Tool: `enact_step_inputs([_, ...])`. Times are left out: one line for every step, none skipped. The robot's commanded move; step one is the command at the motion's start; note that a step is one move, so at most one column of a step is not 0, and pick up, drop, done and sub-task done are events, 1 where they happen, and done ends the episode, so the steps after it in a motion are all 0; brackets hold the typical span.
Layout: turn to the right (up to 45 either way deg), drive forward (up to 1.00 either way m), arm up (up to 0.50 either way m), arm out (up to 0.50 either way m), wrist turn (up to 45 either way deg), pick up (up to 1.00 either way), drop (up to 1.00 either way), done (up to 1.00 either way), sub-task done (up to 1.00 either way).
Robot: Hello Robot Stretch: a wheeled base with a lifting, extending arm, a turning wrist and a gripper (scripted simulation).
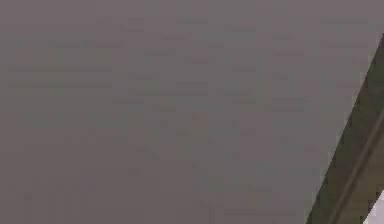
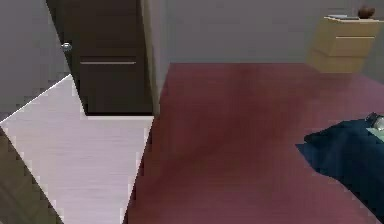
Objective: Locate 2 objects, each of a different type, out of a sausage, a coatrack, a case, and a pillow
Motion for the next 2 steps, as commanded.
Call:
enact_step_inputs([-45.0,0.00,0.00,0.00,0.0,0.00,0.00,0.00,0.00])
enact_step_inputs([-45.0,0.00,0.00,0.00,0.0,0.00,0.00,0.00,0.00])
